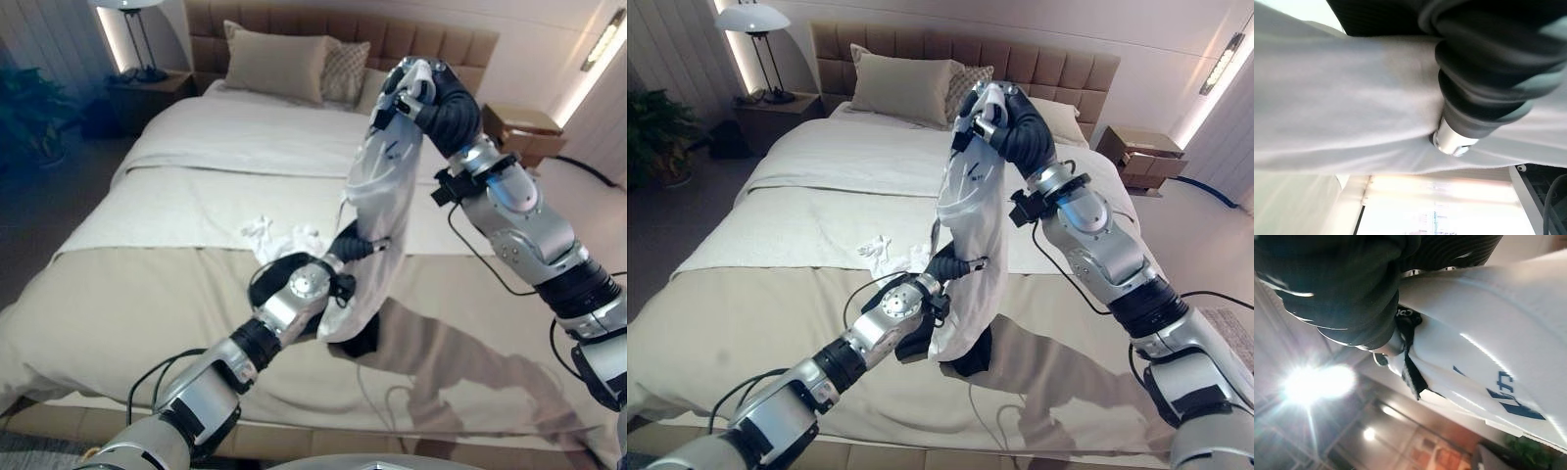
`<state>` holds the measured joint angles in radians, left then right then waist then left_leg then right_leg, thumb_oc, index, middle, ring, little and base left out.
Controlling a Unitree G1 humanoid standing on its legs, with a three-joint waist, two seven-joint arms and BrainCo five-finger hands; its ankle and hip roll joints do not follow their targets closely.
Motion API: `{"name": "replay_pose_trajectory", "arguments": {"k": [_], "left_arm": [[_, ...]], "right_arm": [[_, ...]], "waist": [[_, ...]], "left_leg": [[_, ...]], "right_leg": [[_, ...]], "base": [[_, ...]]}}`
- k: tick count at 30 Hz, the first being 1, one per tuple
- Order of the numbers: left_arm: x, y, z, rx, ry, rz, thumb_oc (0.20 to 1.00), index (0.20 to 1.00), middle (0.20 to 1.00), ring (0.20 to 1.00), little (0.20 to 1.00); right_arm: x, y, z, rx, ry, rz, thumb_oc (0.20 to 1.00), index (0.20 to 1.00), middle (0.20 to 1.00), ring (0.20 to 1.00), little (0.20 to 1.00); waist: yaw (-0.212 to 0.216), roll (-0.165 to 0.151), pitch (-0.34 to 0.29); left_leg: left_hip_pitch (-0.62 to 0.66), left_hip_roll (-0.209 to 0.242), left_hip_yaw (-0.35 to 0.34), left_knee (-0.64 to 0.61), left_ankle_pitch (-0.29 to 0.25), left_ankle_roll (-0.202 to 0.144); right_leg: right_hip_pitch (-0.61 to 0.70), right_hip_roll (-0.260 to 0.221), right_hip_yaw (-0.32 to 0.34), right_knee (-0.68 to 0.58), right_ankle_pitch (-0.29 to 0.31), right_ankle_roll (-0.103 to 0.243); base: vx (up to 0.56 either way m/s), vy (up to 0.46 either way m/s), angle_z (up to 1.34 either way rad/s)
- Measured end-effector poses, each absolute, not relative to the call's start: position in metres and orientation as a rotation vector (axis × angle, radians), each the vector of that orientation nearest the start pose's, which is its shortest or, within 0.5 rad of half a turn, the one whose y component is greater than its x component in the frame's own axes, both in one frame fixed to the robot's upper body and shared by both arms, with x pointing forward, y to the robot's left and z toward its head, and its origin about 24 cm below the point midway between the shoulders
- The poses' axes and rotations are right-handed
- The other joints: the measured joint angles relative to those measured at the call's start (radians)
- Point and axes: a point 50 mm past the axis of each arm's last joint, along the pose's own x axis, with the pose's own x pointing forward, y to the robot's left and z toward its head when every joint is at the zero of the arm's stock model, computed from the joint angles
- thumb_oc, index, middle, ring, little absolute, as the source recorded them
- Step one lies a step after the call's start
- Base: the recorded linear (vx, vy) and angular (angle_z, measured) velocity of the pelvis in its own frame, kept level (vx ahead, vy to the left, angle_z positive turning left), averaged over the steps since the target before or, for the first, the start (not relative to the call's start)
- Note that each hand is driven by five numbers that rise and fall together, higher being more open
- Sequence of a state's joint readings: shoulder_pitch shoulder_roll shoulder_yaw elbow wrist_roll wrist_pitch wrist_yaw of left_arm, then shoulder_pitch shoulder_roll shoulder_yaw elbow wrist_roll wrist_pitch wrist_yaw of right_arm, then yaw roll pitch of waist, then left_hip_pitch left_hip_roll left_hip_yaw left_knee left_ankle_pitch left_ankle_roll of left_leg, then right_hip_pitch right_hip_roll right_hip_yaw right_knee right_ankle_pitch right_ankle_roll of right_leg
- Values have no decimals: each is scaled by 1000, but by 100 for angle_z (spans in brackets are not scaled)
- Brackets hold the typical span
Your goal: Pick up clothes into the bucket
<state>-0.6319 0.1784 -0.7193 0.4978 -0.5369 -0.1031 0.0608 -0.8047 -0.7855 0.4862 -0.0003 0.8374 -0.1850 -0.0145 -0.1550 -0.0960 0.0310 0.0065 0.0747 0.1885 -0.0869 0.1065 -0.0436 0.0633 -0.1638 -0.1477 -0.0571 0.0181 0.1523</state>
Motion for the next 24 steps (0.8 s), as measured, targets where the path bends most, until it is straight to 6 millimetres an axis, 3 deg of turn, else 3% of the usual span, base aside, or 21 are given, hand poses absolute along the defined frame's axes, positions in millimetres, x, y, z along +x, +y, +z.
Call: {"name": "replay_pose_trajectory", "arguments": {"k": [6, 11, 17, 24], "left_arm": [[322, 45, 65, 33, 25, -539, 200, 200, 200, 200, 200], [319, 73, 64, -32, -6, -445, 200, 200, 200, 200, 200], [294, 114, 70, -82, -87, -404, 200, 200, 200, 200, 200], [258, 159, 67, -86, -114, -376, 200, 200, 200, 200, 200]], "right_arm": [[319, -143, 254, -45, -568, 538, 200, 200, 200, 200, 200], [313, -172, 248, -2, -579, 441, 200, 200, 200, 200, 200], [303, -210, 217, -8, -484, 328, 200, 200, 200, 200, 200], [287, -208, 183, 17, -387, 400, 200, 200, 200, 200, 200]], "waist": [[2, 0, -1], [9, 0, -1], [34, 6, 0], [77, 39, 14]], "left_leg": [[0, 1, 0, 0, 0, 0], [0, 2, -2, 0, -3, -4], [1, 1, -4, -1, -6, -6], [0, 4, -15, -1, -16, -10]], "right_leg": [[2, 1, 0, 0, 0, 0], [2, 1, -2, -2, -1, 0], [14, 1, -6, -17, 0, 0], [25, 2, -20, -30, -1, 0]], "base": [[0, 0, 0], [0, 0, 0], [0, 2, 2], [2, 3, 4]]}}
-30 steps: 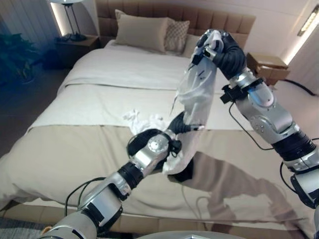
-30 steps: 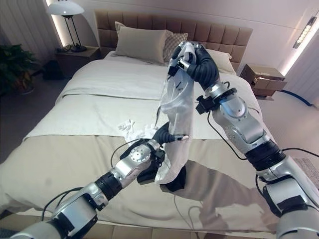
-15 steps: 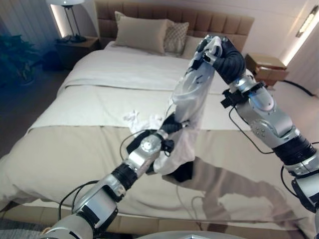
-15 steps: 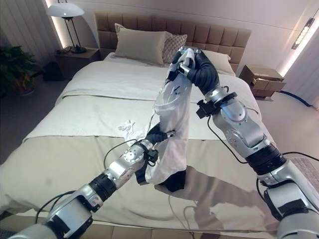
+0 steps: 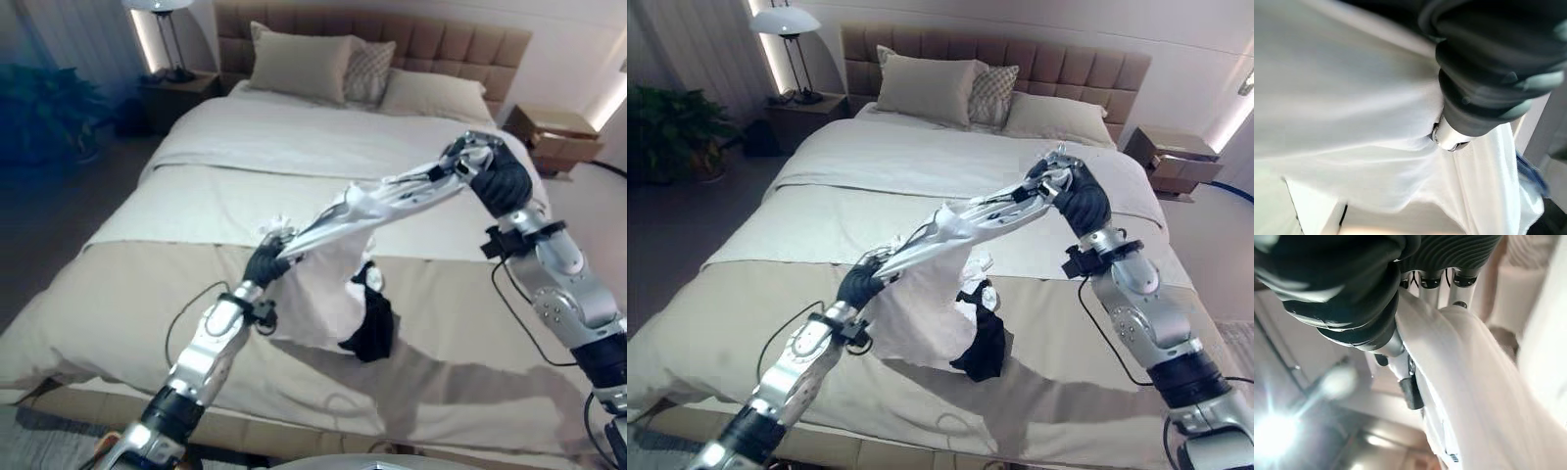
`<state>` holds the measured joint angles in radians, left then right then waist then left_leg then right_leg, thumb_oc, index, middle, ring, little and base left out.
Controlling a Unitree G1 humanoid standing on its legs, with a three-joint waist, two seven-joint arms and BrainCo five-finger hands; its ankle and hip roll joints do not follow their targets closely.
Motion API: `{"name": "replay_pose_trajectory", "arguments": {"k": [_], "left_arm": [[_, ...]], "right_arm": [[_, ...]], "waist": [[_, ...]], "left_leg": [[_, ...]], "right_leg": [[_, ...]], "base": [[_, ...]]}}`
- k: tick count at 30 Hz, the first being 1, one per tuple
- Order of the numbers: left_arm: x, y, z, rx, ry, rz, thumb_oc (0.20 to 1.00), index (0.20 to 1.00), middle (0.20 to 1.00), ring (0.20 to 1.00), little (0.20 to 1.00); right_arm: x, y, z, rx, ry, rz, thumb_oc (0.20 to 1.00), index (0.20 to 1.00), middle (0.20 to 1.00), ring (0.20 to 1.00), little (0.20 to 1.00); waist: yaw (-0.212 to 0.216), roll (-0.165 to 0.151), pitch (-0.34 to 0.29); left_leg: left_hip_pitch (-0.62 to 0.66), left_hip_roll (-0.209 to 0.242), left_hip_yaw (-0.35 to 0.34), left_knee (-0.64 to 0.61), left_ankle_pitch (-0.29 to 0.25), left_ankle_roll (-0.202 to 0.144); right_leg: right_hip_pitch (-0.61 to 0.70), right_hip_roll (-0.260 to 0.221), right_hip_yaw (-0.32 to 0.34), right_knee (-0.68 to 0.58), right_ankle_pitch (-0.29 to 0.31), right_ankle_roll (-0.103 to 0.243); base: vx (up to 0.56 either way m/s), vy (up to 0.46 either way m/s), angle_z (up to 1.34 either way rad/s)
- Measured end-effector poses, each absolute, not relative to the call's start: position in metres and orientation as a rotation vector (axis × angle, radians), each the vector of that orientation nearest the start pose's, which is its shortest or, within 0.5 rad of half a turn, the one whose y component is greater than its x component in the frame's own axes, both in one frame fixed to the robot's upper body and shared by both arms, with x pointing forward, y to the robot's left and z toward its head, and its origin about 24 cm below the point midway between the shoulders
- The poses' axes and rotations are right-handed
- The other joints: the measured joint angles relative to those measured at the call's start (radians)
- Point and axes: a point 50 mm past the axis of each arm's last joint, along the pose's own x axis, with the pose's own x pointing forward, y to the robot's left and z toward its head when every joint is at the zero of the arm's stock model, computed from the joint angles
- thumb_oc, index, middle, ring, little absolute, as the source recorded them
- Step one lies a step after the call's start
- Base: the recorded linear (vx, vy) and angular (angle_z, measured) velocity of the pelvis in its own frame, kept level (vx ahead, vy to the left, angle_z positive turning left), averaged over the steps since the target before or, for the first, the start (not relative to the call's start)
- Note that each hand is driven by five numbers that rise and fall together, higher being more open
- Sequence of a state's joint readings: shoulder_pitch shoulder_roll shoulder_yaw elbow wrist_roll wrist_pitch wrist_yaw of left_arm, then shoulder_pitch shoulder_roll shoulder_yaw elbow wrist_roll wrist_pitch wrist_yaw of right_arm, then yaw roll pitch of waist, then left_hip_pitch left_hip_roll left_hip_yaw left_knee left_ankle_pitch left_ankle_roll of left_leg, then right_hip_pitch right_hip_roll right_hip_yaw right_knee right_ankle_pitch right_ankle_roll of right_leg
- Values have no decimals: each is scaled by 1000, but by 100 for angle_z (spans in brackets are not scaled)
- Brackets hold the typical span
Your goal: Pick up clothes into the bucket
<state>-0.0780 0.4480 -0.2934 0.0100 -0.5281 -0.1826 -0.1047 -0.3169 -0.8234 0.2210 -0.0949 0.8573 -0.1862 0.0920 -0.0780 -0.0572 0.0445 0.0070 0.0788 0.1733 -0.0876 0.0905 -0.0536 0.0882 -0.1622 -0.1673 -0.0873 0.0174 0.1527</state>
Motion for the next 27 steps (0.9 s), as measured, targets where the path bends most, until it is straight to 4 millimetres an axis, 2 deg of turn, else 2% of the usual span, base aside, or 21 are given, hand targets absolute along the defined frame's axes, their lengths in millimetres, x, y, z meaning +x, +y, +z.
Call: {"name": "replay_pose_trajectory", "arguments": {"k": [1, 2, 3, 4, 7, 9, 10, 12, 13, 14, 19, 20, 22, 27], "left_arm": [[255, 164, 69, -83, -123, -368, 200, 200, 200, 200, 200], [253, 168, 71, -88, -132, -360, 200, 200, 200, 200, 200], [248, 176, 76, -95, -158, -334, 200, 200, 200, 200, 200], [248, 180, 78, -98, -167, -320, 200, 200, 200, 200, 200], [245, 199, 85, -95, -190, -264, 200, 200, 200, 200, 200], [241, 222, 88, -111, -204, -157, 200, 200, 200, 200, 200], [239, 242, 90, -116, -218, -52, 200, 200, 200, 200, 200], [237, 266, 92, -121, -236, 75, 200, 200, 200, 200, 200], [236, 271, 93, -118, -239, 100, 200, 200, 200, 200, 200], [235, 275, 94, -115, -247, 132, 200, 200, 200, 200, 200], [235, 277, 95, -115, -252, 163, 200, 200, 200, 200, 200], [235, 277, 96, -97, -254, 172, 200, 200, 200, 200, 200], [236, 277, 97, -81, -262, 180, 200, 200, 200, 200, 200], [234, 276, 95, -44, -258, 209, 200, 200, 200, 200, 200]], "right_arm": [[285, -206, 179, 29, -378, 410, 200, 200, 200, 200, 200], [284, -205, 177, 31, -373, 416, 250, 250, 250, 250, 250], [280, -203, 171, 19, -356, 442, 586, 586, 586, 586, 586], [279, -202, 169, 13, -348, 453, 1000, 1000, 1000, 1000, 1000], [274, -198, 165, -23, -336, 497, 1000, 1000, 1000, 1000, 1000], [278, -205, 155, -63, -300, 462, 1000, 1000, 1000, 1000, 1000], [283, -218, 143, -113, -239, 403, 1000, 1000, 1000, 1000, 1000], [289, -237, 118, -190, -122, 311, 1000, 1000, 1000, 1000, 1000], [290, -240, 112, -217, -96, 293, 1000, 1000, 1000, 1000, 1000], [291, -241, 93, -244, -37, 259, 1000, 1000, 1000, 1000, 1000], [290, -225, 50, -361, 90, 242, 1000, 1000, 1000, 1000, 1000], [289, -223, 33, -401, 147, 211, 1000, 1000, 1000, 1000, 1000], [284, -223, 20, -439, 196, 191, 1000, 1000, 1000, 1000, 1000], [274, -234, 10, -431, 220, 90, 1000, 1000, 1000, 1000, 1000]], "waist": [[12, 0, 0], [15, 1, 1], [12, 0, 1], [17, 1, 1], [36, 1, 4], [38, -3, 7], [41, -7, 10], [44, -8, 12], [49, -8, 14], [61, -8, 21], [80, 1, 32], [92, 0, 34], [93, 5, 58], [96, 7, 96]], "left_leg": [[0, 1, -3, 0, 0, 0], [0, 1, -6, 0, 0, 0], [-1, 1, -9, 0, -2, -2], [-1, 0, -10, 0, -2, -3], [-3, -1, -14, 0, -1, -4], [-3, -2, -21, 0, 1, -7], [-5, -3, -28, 0, 2, -7], [-17, -5, -45, 0, 3, -6], [-21, -7, -49, 0, 4, -4], [-21, -8, -52, 1, 5, -3], [-30, -17, -71, 1, 7, -1], [-37, -20, -80, 8, 7, -1], [-38, -26, -96, 10, 8, 0], [-53, -36, -126, 19, 9, 2]], "right_leg": [[2, 0, -3, -1, 0, 0], [3, 0, -5, -1, 0, 0], [5, 0, -7, -2, -3, 1], [6, 0, -8, -2, -3, 1], [8, 0, -13, -2, -4, 2], [11, 0, -22, -2, -4, 3], [13, 0, -31, -2, -7, 4], [12, 0, -46, -2, -7, 4], [12, -1, -48, -1, -7, 4], [12, -2, -54, -1, -7, 4], [17, -8, -70, -1, -10, 8], [20, -11, -80, 0, -11, 8], [30, -15, -95, 0, -13, 11], [27, -18, -122, 24, -26, 12]], "base": [[-5, 5, 9], [-5, -1, 9], [-2, -2, 7], [-2, -2, 8], [-5, 2, 2], [-7, 10, 11], [0, 9, 17], [-6, 7, 23], [-14, 8, 19], [-10, 7, 9], [-12, 13, 14], [-11, 10, 13], [-11, 7, 23], [-24, -6, 20]]}}
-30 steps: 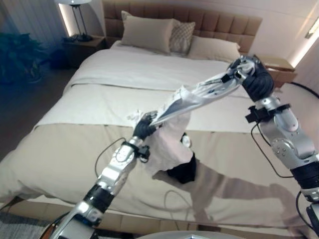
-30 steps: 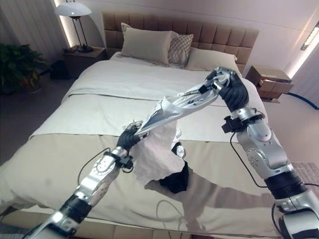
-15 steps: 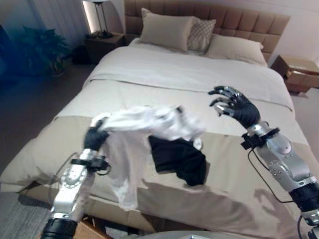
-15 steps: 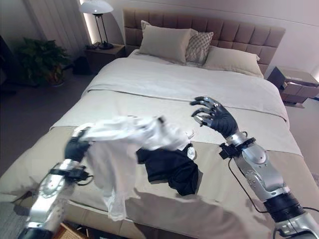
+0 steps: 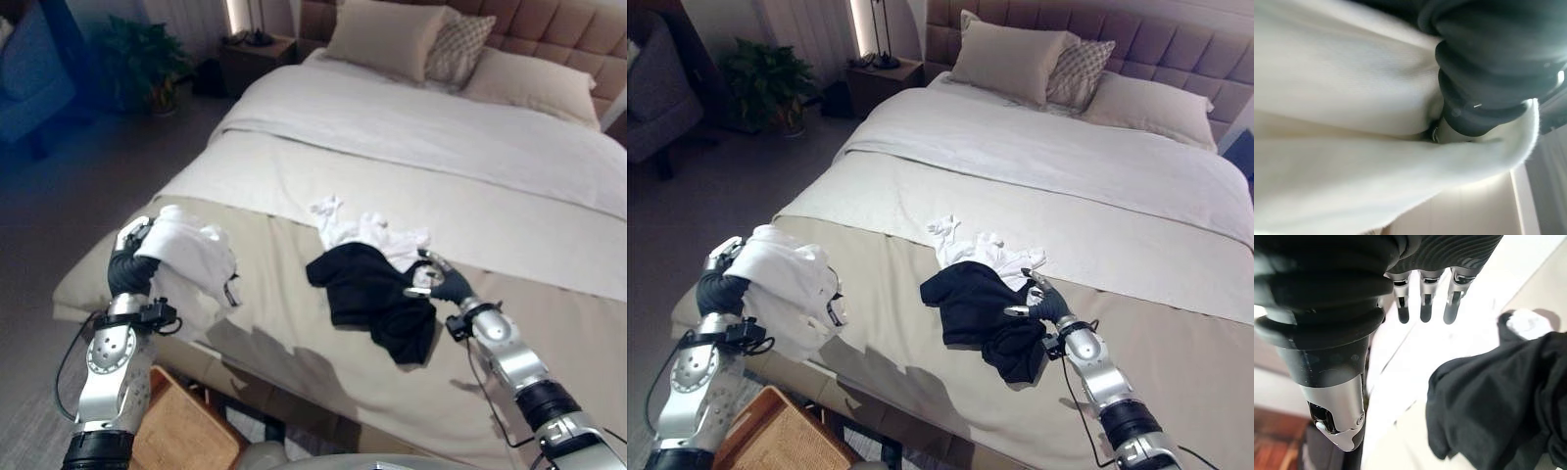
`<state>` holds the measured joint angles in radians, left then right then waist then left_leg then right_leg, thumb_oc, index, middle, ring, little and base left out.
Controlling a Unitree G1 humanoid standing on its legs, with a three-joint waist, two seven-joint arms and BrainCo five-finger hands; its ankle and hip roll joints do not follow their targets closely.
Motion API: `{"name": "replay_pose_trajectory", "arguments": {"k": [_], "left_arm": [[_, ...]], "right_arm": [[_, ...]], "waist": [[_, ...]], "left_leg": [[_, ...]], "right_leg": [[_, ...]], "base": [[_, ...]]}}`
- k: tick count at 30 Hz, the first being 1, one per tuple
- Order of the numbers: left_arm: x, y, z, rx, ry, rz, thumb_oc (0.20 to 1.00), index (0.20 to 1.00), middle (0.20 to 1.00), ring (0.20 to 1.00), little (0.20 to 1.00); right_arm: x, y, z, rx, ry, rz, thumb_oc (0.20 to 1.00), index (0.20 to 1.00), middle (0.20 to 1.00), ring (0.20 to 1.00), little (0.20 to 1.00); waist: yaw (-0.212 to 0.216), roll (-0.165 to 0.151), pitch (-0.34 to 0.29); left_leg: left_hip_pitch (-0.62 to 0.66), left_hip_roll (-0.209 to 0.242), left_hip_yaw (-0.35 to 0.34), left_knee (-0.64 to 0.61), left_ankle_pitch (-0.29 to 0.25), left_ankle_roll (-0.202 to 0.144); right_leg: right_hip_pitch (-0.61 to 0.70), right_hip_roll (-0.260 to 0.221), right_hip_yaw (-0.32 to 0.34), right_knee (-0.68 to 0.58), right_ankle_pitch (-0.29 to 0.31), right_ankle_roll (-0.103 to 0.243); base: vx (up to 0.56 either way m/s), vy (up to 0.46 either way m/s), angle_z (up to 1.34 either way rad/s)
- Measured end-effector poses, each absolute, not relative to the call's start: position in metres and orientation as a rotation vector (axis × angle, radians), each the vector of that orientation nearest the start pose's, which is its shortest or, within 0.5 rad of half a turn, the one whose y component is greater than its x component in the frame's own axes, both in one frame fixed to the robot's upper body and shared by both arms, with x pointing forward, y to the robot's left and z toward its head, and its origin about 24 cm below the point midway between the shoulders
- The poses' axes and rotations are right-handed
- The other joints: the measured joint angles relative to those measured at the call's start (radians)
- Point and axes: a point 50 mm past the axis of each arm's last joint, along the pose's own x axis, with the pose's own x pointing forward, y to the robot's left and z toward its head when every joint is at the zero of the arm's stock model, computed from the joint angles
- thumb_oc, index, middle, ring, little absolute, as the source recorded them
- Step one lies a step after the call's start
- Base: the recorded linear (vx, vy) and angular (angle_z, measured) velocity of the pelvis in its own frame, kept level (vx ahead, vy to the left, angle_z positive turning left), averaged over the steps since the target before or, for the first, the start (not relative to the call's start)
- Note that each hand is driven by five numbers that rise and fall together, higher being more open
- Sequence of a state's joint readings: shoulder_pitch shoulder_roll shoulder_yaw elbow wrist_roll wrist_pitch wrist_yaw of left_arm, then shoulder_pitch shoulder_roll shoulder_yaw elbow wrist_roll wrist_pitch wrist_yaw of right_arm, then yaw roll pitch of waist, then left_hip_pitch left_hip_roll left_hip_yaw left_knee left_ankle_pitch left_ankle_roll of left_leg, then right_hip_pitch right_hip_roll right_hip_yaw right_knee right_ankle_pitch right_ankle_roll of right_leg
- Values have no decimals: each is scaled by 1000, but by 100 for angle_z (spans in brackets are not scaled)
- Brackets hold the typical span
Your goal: Pick up clothes into the bucket
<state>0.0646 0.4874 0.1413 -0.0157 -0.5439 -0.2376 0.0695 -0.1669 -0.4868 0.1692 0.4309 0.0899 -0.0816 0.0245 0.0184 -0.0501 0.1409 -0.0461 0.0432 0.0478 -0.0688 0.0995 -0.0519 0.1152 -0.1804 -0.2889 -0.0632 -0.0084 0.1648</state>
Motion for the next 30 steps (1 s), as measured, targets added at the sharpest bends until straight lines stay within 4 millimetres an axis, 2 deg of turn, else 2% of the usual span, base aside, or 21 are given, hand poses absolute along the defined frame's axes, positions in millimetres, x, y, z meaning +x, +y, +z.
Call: {"name": "replay_pose_trajectory", "arguments": {"k": [5, 9, 11, 13, 14, 16, 19, 20, 21, 22, 23, 24, 25, 26, 27, 28, 29, 30], "left_arm": [[234, 275, 94, 28, -259, 235, 200, 200, 200, 200, 200], [232, 283, 98, 112, -275, 299, 200, 200, 200, 200, 200], [232, 286, 100, 137, -283, 329, 200, 200, 200, 200, 200], [237, 290, 101, 144, -298, 360, 200, 200, 200, 200, 200], [240, 292, 101, 138, -298, 381, 200, 200, 200, 200, 200], [241, 295, 103, 133, -305, 409, 200, 200, 200, 200, 200], [239, 297, 100, 102, -300, 454, 200, 200, 200, 200, 200], [241, 296, 98, 97, -296, 454, 200, 200, 200, 200, 200], [246, 293, 98, 86, -297, 452, 200, 200, 200, 200, 200], [249, 293, 102, 86, -313, 457, 200, 200, 200, 200, 200], [247, 293, 98, 88, -295, 463, 200, 200, 200, 200, 200], [246, 292, 94, 87, -281, 460, 200, 200, 200, 200, 200], [261, 281, 93, 65, -275, 437, 200, 200, 200, 200, 200], [265, 278, 94, 60, -279, 430, 200, 200, 200, 200, 200], [271, 274, 99, 52, -300, 425, 200, 200, 200, 200, 200], [272, 274, 101, 44, -308, 435, 200, 200, 200, 200, 200], [273, 275, 104, 40, -322, 452, 200, 200, 200, 200, 200], [271, 279, 104, 41, -327, 471, 200, 200, 200, 200, 200]], "right_arm": [[264, -251, 15, -403, 192, -13, 1000, 1000, 1000, 1000, 1000], [258, -257, 17, -405, 175, -34, 1000, 1000, 1000, 1000, 1000], [257, -257, 17, -403, 173, -36, 1000, 1000, 1000, 1000, 1000], [257, -258, 18, -387, 155, -45, 1000, 1000, 1000, 1000, 1000], [257, -257, 18, -379, 146, -47, 1000, 1000, 1000, 1000, 1000], [259, -253, 19, -353, 133, -44, 1000, 1000, 1000, 1000, 1000], [260, -246, 16, -342, 136, -22, 1000, 1000, 1000, 1000, 1000], [260, -244, 16, -344, 135, -12, 1000, 1000, 1000, 1000, 1000], [262, -242, 18, -342, 124, -5, 1000, 1000, 1000, 1000, 1000], [268, -237, 23, -333, 101, 2, 1000, 1000, 1000, 1000, 1000], [278, -231, 31, -337, 69, 21, 1000, 1000, 1000, 1000, 1000], [280, -230, 35, -334, 51, 16, 1000, 1000, 1000, 1000, 1000], [277, -234, 32, -325, 63, -7, 1000, 1000, 1000, 1000, 1000], [275, -233, 29, -324, 75, -5, 1000, 1000, 1000, 1000, 1000], [269, -233, 26, -322, 81, -2, 1000, 1000, 1000, 1000, 1000], [269, -233, 27, -324, 74, 2, 1000, 1000, 1000, 1000, 1000], [265, -230, 22, -313, 88, 9, 1000, 1000, 1000, 1000, 1000], [267, -226, 23, -307, 82, 19, 1000, 1000, 1000, 1000, 1000]], "waist": [[-2, -2, 49], [1, 0, 89], [-2, 2, 103], [24, 13, 117], [23, 22, 123], [37, 30, 135], [53, 34, 140], [47, 31, 140], [38, 14, 143], [27, -26, 156], [34, -19, 162], [23, 10, 159], [14, 6, 165], [15, 5, 167], [-37, 13, 175], [-63, 23, 182], [-73, 1, 182], [-57, -10, 179]], "left_leg": [[-30, -1, -34, 33, 0, 0], [-112, 3, -76, 95, -1, -2], [-163, 3, -107, 125, -1, -2], [-237, 0, -157, 157, 9, -18], [-267, 0, -190, 152, 18, -31], [-298, 3, -218, 125, 22, -32], [-317, 23, -184, 88, 11, -28], [-315, 37, -128, 69, -10, -13], [-313, 42, -30, 53, -90, -3], [-347, 16, -30, 162, -68, 35], [-330, 11, -95, 335, -64, 47], [-306, 22, -109, 309, -124, 11], [-317, -11, -108, 339, -98, 15], [-317, -17, -119, 353, -98, 16], [-336, -39, -143, 387, -101, 20], [-344, -48, -167, 395, -105, 29], [-347, -57, -153, 382, -108, 29], [-352, -59, -135, 381, -112, 25]], "right_leg": [[-19, -9, -32, 53, -28, -5], [-87, -9, -60, 140, -65, -9], [-124, -13, -88, 182, -83, -18], [-184, -14, -131, 256, -121, -24], [-207, -16, -159, 283, -133, -32], [-238, -14, -198, 322, -157, -40], [-258, -13, -235, 367, -174, -57], [-258, -16, -248, 377, -177, -75], [-265, -48, -265, 372, -161, -100], [-283, -96, -262, 384, -176, -106], [-310, -98, -213, 417, -180, -103], [-300, -84, -212, 423, -181, -87], [-290, -117, -217, 449, -180, -74], [-286, -123, -216, 455, -182, -72], [-290, -121, -139, 513, -186, -77], [-298, -106, -36, 554, -202, -85], [-312, -107, 66, 535, -228, -70], [-319, -114, 78, 512, -228, -70]], "base": [[-79, -7, 19], [-161, -53, 27], [-192, -80, 39], [-154, -70, 66], [-108, -31, 79], [50, -63, 66], [-122, 5, 53], [-151, 23, 54], [-75, 46, 57], [70, 83, 2], [92, 104, -28], [120, 93, -18], [-43, 91, 25], [-76, 83, 65], [-92, 94, 67], [-35, 84, 75], [-76, 68, 23], [-141, 15, -57]]}}
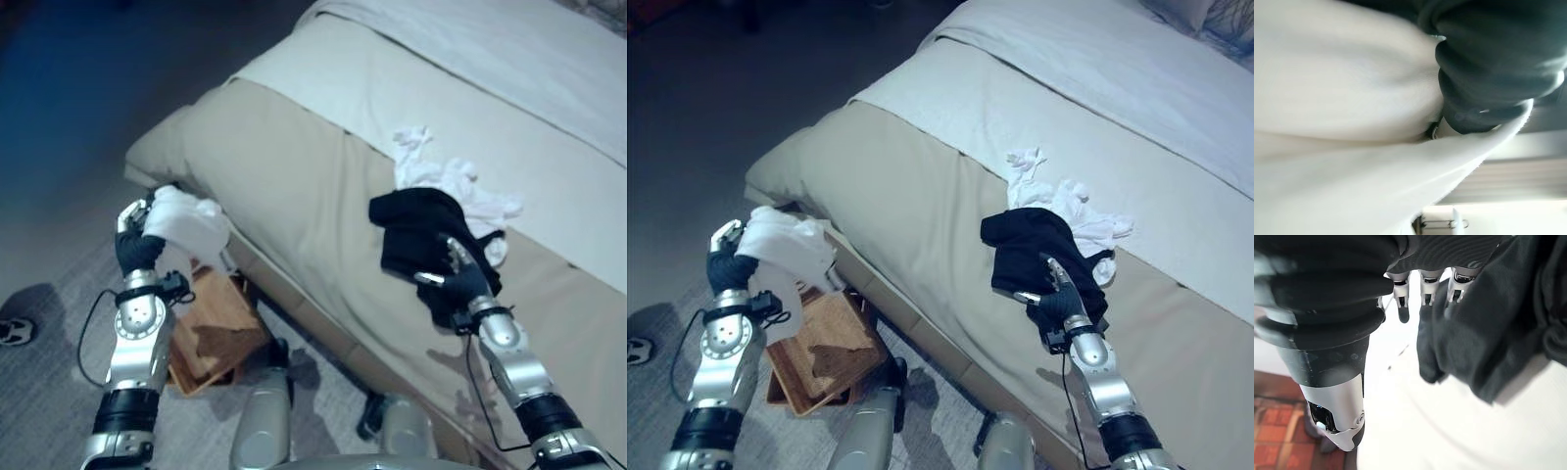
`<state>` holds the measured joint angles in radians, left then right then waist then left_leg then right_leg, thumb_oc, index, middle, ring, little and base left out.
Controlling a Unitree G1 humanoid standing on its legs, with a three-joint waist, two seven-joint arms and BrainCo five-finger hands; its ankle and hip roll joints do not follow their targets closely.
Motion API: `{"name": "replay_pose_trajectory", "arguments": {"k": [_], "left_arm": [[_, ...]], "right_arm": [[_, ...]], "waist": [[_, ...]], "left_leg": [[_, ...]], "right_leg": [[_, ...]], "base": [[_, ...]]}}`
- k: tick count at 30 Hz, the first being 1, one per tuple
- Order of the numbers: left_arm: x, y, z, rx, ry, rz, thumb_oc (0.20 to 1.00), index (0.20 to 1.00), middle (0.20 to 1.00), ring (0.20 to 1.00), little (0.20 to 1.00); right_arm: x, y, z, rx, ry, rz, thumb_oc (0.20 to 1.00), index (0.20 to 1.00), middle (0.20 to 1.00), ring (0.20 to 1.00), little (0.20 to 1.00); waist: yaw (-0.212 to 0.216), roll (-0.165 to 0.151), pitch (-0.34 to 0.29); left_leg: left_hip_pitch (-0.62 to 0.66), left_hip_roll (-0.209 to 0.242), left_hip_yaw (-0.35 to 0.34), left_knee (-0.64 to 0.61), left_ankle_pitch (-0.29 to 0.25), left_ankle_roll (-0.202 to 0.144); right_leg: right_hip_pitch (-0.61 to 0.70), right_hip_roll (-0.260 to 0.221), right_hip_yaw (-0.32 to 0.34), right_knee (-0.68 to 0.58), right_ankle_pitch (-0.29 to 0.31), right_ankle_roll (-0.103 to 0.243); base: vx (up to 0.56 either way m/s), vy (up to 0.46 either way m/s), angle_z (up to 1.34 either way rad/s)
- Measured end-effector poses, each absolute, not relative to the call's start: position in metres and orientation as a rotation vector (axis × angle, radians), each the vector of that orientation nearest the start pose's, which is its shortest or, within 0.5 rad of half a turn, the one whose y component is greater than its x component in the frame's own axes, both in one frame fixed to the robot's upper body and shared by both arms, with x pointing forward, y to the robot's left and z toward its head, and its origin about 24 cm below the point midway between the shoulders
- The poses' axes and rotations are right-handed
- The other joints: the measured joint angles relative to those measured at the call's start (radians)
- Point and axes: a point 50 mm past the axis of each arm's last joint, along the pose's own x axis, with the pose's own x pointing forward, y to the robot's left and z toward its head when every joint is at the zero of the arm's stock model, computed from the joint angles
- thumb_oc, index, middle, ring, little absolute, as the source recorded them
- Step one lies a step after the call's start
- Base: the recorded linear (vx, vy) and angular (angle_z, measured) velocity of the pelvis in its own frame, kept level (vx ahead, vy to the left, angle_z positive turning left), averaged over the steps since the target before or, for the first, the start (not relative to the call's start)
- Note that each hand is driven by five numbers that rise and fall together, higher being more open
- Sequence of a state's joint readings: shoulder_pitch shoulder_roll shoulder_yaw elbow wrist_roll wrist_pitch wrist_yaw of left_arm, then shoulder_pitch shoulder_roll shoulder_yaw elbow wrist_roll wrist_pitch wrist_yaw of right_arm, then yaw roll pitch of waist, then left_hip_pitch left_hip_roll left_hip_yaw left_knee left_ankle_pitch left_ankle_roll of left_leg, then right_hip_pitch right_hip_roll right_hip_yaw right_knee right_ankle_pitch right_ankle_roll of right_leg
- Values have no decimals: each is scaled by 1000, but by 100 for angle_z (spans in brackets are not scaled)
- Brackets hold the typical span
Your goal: Pick up clothes into the bucket
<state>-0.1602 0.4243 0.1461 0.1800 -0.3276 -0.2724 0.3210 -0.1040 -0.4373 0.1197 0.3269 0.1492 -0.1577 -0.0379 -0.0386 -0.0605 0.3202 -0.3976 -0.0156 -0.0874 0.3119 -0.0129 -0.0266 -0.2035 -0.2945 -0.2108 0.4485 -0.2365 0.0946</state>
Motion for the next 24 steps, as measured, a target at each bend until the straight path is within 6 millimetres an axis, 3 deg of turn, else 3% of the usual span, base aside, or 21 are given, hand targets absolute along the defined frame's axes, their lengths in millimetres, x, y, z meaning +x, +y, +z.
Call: {"name": "replay_pose_trajectory", "arguments": {"k": [1, 3, 14, 20, 23, 24], "left_arm": [[267, 286, 102, 40, -319, 519, 200, 200, 200, 200, 200], [266, 290, 104, 36, -329, 553, 200, 200, 200, 200, 200], [265, 297, 78, 18, -220, 686, 200, 200, 200, 200, 200], [277, 299, 84, -6, -234, 764, 200, 200, 200, 200, 200], [279, 301, 87, -13, -244, 799, 200, 200, 200, 200, 200], [281, 300, 91, -21, -261, 815, 200, 200, 200, 200, 200]], "right_arm": [[269, -221, 23, -304, 76, 35, 1000, 1000, 1000, 1000, 1000], [272, -218, 25, -296, 66, 38, 1000, 1000, 1000, 1000, 1000], [268, -209, 44, -271, -38, 82, 1000, 1000, 1000, 1000, 1000], [268, -207, 48, -265, -74, 67, 1000, 1000, 1000, 1000, 1000], [269, -204, 48, -261, -79, 68, 1000, 1000, 1000, 1000, 1000], [269, -203, 48, -254, -80, 66, 1000, 1000, 1000, 1000, 1000]], "waist": [[26, -14, 1], [24, -12, 5], [24, -35, 34], [19, -38, 73], [2, -46, 81], [-1, -55, 85]], "left_leg": [[-28, 8, 34, 20, -1, -6], [-82, 25, 30, 24, -1, -16], [-233, 53, 16, -10, 16, -9], [-303, 54, 15, 34, 49, -7], [-324, 47, 14, 50, 94, -17], [-326, 44, 13, 54, 74, -27]], "right_leg": [[-31, 0, 15, -12, -16, 22], [-89, 6, 17, 9, -17, 29], [-310, 12, 8, 130, -16, 15], [-374, 11, 10, 164, -22, 14], [-386, 9, 11, 180, -23, 30], [-383, -2, 8, 175, -29, 28]], "base": [[-105, -24, -73], [-66, -25, -28], [-65, -7, 3], [0, 31, -2], [32, 8, 5], [10, -2, 9]]}}
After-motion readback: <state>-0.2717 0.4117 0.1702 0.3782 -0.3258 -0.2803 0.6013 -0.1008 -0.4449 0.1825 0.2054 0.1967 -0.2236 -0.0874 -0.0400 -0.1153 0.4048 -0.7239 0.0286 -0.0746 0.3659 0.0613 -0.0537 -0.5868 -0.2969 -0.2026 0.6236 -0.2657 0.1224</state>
